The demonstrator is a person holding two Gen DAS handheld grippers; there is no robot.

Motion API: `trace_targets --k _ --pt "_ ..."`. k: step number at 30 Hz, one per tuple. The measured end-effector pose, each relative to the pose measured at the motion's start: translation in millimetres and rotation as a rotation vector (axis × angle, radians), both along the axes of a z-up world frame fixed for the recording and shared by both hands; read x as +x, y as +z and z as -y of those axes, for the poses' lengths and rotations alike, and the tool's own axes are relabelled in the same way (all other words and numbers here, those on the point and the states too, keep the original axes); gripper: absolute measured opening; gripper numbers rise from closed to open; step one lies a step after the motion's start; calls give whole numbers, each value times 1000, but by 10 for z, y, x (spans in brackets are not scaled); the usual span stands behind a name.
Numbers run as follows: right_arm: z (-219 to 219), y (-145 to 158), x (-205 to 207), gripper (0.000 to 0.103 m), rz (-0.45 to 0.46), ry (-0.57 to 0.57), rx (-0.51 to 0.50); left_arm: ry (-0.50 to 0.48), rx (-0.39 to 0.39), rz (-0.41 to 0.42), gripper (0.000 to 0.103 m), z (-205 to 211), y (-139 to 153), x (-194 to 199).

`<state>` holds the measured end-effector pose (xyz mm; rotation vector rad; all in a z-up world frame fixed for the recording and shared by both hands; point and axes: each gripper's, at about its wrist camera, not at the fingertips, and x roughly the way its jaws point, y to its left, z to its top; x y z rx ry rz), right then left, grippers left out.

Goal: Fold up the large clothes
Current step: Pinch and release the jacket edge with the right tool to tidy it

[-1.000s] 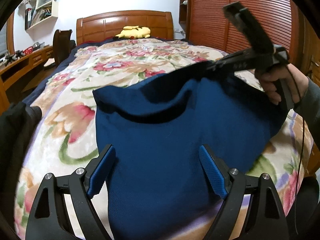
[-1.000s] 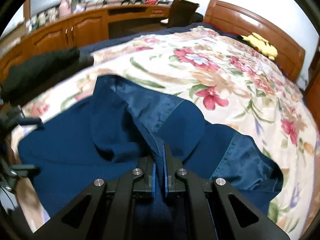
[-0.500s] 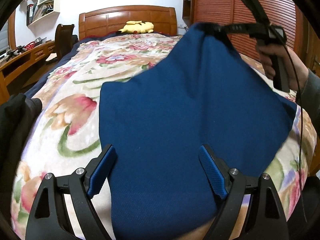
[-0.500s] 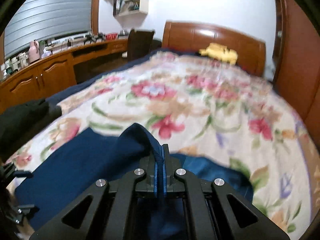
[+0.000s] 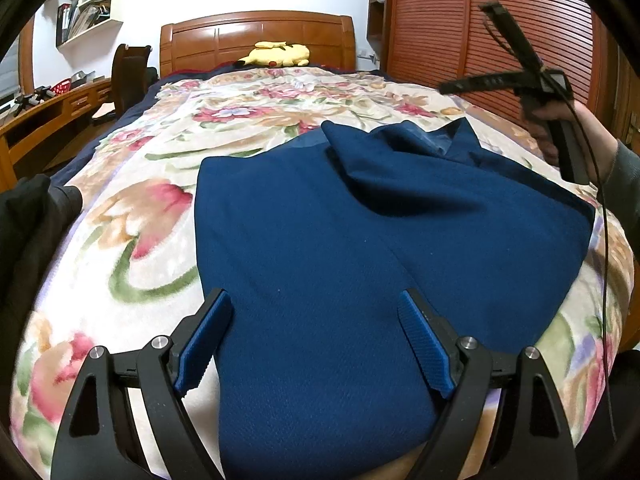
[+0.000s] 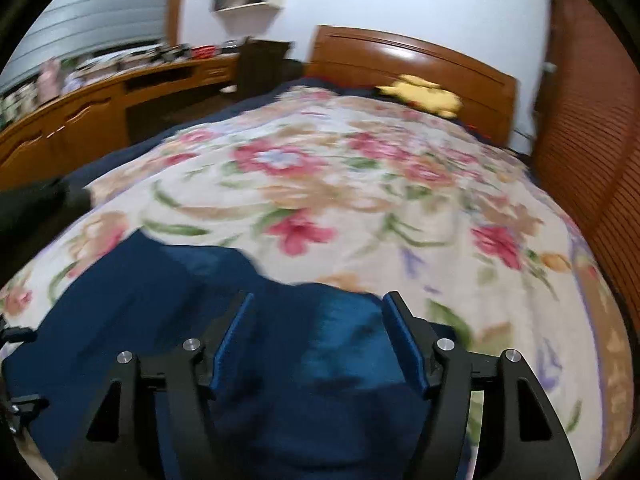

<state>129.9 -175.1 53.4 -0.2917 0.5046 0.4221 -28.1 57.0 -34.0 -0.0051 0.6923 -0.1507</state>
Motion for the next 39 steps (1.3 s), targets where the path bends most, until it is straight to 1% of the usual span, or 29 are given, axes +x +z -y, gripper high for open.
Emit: trace_targets --k 3,6,9,12,14,16,17,18,19,20,21,23,24,25,26,28,30,32,33,34,35,36,37,38,39 --pt "318 -98 89 68 -35 -77 -20 0 -12 -1 86 -29 -8 11" --pt "571 -274 189 68 -73 -136 -40 0 -7 1 86 -20 -17 6" --pt "715 -442 315 68 -145 -150 -17 0 -3 0 86 -12 -25 -2" --pt "681 -539 438 68 -194 -130 1 1 2 -2 86 -4 -29 -1" --pt "600 -607 549 68 -214 -140 -36 3 4 -1 86 -3 -33 -5" --pt "538 -672 702 65 -247 -143 -57 5 8 1 86 -3 -34 -6" --pt "502 -686 754 60 -256 -139 -60 6 10 1 86 -6 -35 -8" --pt "481 -710 786 48 -257 -130 -63 6 12 1 86 -1 -35 -8" --pt "445 -679 803 38 -254 -114 -63 6 14 0 86 1 -37 -6" --pt "424 -670 798 18 -241 -101 -66 6 15 -1 86 2 -39 -4" --pt "420 -630 765 4 -222 -95 -73 6 15 -2 86 2 -40 -2" --pt "469 -522 641 2 -177 -76 -55 6 16 -3 86 -2 -39 6" --pt "510 -476 599 2 -136 -83 -46 6 16 -3 86 -2 -38 6" --pt "572 -418 570 2 -95 -125 -40 6 16 -3 86 -2 -39 7" --pt "669 -375 555 2 -82 -171 -8 5 16 -4 86 -1 -40 8" --pt "936 -332 649 2 -102 -330 30 4 21 -11 86 6 -50 25" --pt "1122 -379 747 2 -133 -418 32 6 25 -11 86 9 -56 19" --pt "1232 -437 809 2 -131 -511 -19 6 22 -10 86 5 -57 14" --pt "1305 -436 820 3 -129 -528 3 6 21 -10 86 1 -57 14" --pt "1384 -430 831 6 -138 -528 46 6 20 -11 86 -1 -58 15" --pt "1431 -421 838 12 -145 -505 88 6 21 -11 86 -3 -55 17" --pt "1441 -415 831 20 -144 -484 94 6 21 -10 86 -6 -54 20" --pt "1422 -408 826 23 -137 -466 85 6 21 -11 86 -6 -54 21" --pt "1390 -399 813 30 -132 -435 79 6 20 -11 86 -7 -55 20" --pt "1334 -412 788 44 -136 -399 75 6 20 -11 86 -6 -55 20"
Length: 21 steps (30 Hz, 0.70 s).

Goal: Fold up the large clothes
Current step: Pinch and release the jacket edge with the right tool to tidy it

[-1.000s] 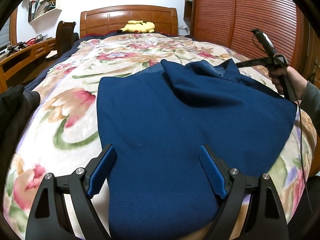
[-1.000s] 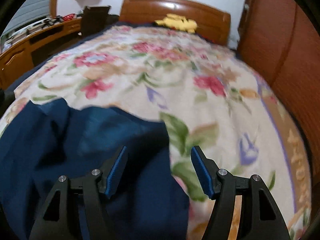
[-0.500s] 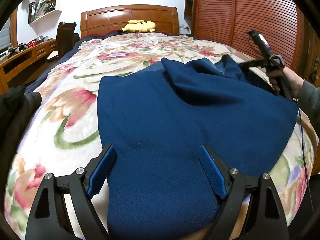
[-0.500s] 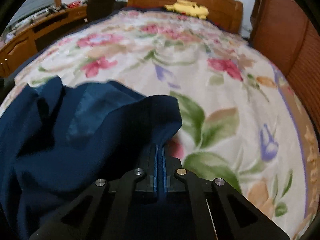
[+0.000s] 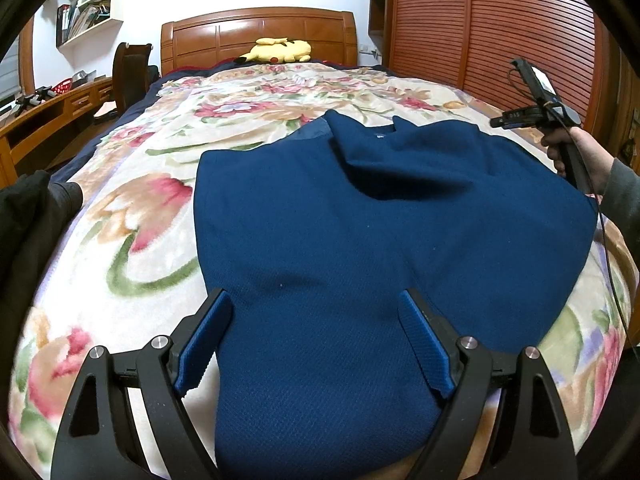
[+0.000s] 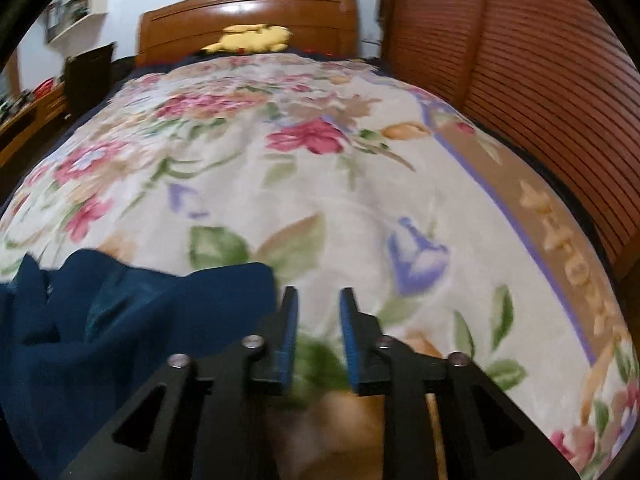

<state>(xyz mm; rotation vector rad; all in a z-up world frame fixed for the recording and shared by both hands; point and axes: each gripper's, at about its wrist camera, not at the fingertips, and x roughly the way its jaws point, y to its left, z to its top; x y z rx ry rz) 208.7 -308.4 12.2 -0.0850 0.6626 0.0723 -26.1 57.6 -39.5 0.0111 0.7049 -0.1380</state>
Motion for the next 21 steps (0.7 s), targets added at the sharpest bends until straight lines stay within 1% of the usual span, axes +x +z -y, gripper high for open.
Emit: trace_targets --k 2,7,8,9,10,11,12,13,14,15,16,20,21 --pt "-58 -54 13 62 -41 62 16 1 1 1 86 0 1 -1" --pt "-99 -245 98 62 -152 135 16 2 4 -1 86 0 -2 9" --pt "-88 -264 108 52 -158 149 22 2 4 -1 86 -2 -3 5" --pt "-72 -266 104 23 -157 179 37 2 4 -1 86 -4 -2 5" --pt "-56 -242 102 4 -148 200 38 2 4 -1 86 -6 -2 6" --pt "-37 -212 75 2 -122 203 14 2 5 -1 86 -5 -4 4" --pt "-44 -152 22 2 -77 186 -17 1 4 -2 86 -7 -4 5" --pt "44 -109 1 2 -45 126 -41 1 4 -2 86 -9 -5 5" --pt "194 -77 15 2 -36 50 -29 4 5 -2 86 -6 -6 5" --pt "305 -80 34 2 -45 26 0 6 6 -2 86 -1 -8 0" --pt "387 -105 51 2 -59 20 17 8 4 -1 86 -6 -6 -2" --pt "483 -176 22 2 -50 -7 -23 15 -4 -2 86 -32 -2 -6" --pt "495 -164 11 4 -48 -15 -35 16 -4 -6 86 -37 1 -1"
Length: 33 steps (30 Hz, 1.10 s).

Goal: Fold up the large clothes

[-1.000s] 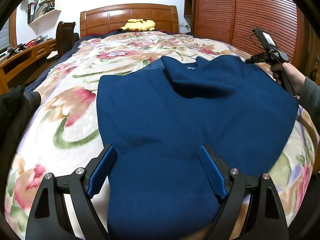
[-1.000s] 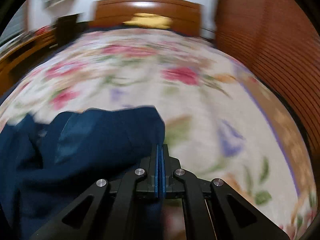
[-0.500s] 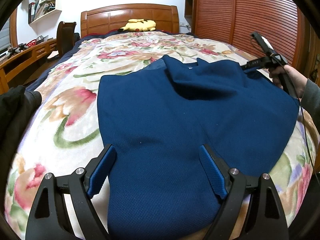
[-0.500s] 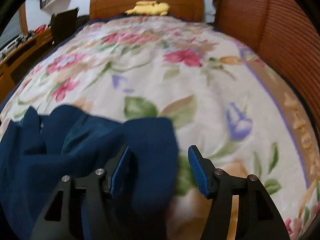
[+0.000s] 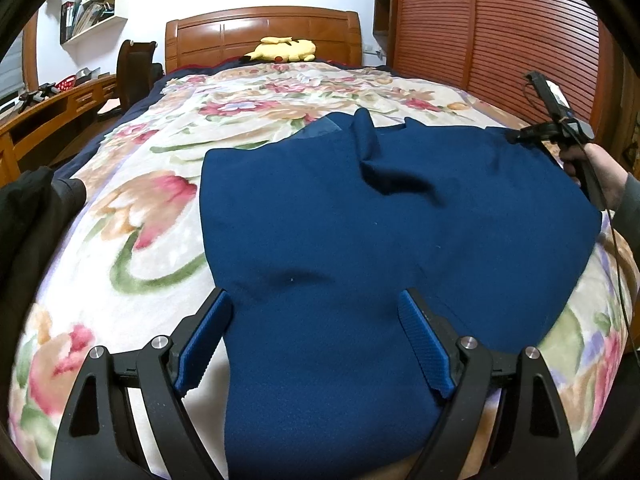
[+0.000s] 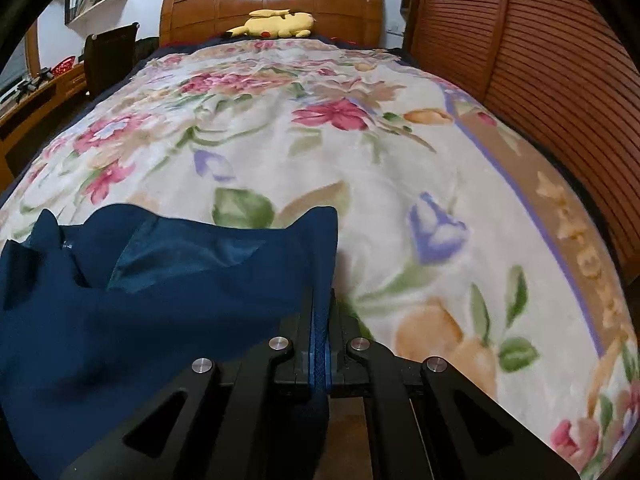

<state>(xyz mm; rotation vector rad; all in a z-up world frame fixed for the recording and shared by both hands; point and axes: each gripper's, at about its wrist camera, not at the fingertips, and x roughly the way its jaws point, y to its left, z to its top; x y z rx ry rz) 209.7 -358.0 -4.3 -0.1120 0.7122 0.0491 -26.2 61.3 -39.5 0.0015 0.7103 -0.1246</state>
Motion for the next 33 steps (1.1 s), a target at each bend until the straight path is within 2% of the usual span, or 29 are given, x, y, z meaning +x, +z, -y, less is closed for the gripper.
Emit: trace_targets --k 1,3,4,5,6,9,12,16,20,25,28,30,33 --pt "19 17 -25 6 2 2 -6 1 0 -2 86 -6 2 4" --pt "-6 72 -112 27 3 10 -19 6 5 -3 86 -12 18 3" --pt "-21 112 -173 34 19 20 -21 9 8 0 86 -1 27 -2" --pt "-86 166 -250 48 35 34 -14 13 13 3 86 5 41 -19" --pt "-105 206 -337 57 54 52 5 16 17 5 86 14 49 -29" --pt "-146 208 -732 59 92 113 50 23 18 23 86 17 103 -121" --pt "-245 140 -1175 59 106 182 38 27 4 40 86 7 156 -227" --pt "-226 46 -1648 59 116 218 38 32 8 54 86 27 211 -364" --pt "-131 13 -1950 59 140 247 75 46 21 59 86 32 235 -429" --pt "-85 -27 -2133 60 155 233 50 103 13 31 86 -92 176 -421" --pt "-61 -106 -2143 69 146 221 38 122 17 11 86 -134 114 -395" --pt "-45 -197 -2109 80 130 213 30 130 3 -8 86 -160 55 -375" --pt "-33 -294 -2015 85 93 223 14 144 -5 -39 86 -172 -21 -348"
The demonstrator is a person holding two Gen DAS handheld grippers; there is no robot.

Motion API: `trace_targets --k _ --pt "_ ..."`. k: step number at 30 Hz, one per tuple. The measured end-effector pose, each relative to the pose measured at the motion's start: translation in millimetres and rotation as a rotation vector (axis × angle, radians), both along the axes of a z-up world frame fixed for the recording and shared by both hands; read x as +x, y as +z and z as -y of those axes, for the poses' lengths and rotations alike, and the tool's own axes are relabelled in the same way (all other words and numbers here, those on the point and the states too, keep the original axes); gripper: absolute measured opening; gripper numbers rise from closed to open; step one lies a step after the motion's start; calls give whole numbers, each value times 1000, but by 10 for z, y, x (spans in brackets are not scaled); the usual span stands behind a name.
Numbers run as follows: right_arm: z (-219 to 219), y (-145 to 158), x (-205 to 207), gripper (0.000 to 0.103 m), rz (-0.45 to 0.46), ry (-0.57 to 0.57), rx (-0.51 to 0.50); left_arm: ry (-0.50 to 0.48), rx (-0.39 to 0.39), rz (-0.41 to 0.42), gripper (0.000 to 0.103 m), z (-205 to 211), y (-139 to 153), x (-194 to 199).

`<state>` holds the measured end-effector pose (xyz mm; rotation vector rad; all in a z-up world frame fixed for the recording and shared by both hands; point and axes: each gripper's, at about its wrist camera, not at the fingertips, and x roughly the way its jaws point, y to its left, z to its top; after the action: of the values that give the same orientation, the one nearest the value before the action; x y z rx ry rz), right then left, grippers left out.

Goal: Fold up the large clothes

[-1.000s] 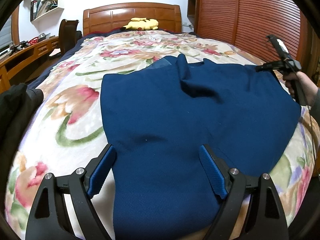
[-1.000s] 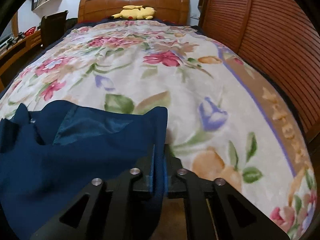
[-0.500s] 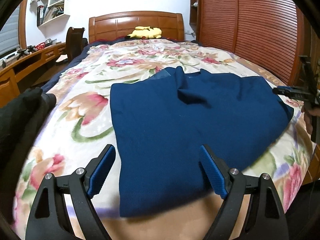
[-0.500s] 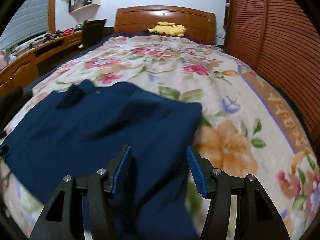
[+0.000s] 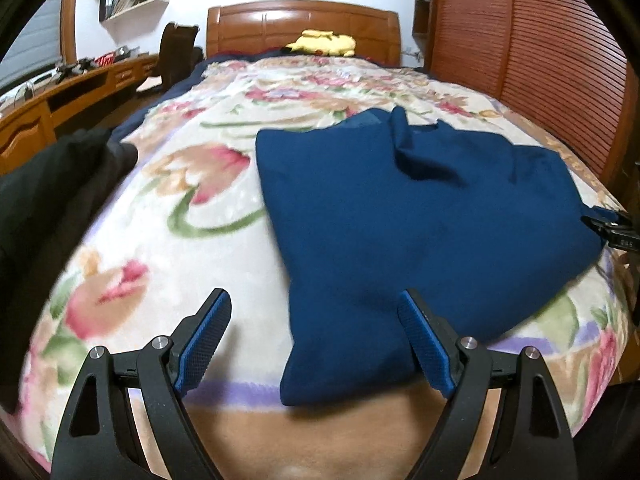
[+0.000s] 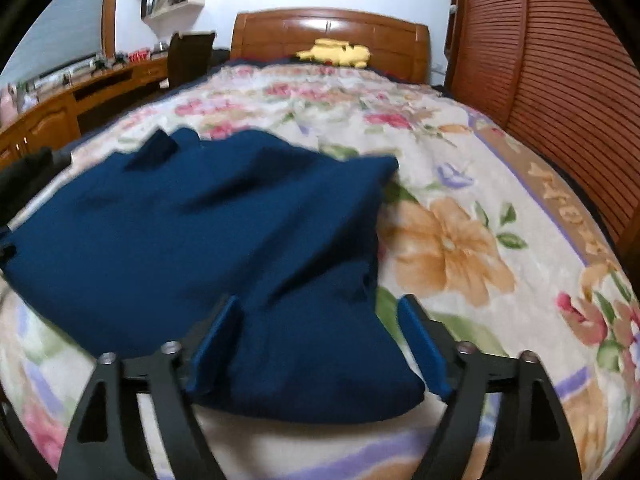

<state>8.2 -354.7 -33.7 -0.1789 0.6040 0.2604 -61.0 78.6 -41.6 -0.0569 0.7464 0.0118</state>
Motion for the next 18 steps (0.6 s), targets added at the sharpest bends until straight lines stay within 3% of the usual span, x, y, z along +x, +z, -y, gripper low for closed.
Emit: trace_targets --k 7,10,12,13,15,18 --pt "-16 -81 146 85 -125 48 86 -4 -38 -87 84 -4 -120 59" --pt "-3 -93 202 78 -165 92 124 -35 -79 -107 66 33 -121 61" --pt "1 -76 193 67 -170 116 150 -64 -98 -116 43 81 -111 62" --pt "-4 -71 179 64 -165 123 154 -75 -104 -122 40 105 -103 68" --pt "8 -57 151 45 -147 130 155 -78 -77 -125 24 170 -73 75" --pt "-8 -30 33 34 -88 129 142 -66 -85 -116 15 172 -5 57"
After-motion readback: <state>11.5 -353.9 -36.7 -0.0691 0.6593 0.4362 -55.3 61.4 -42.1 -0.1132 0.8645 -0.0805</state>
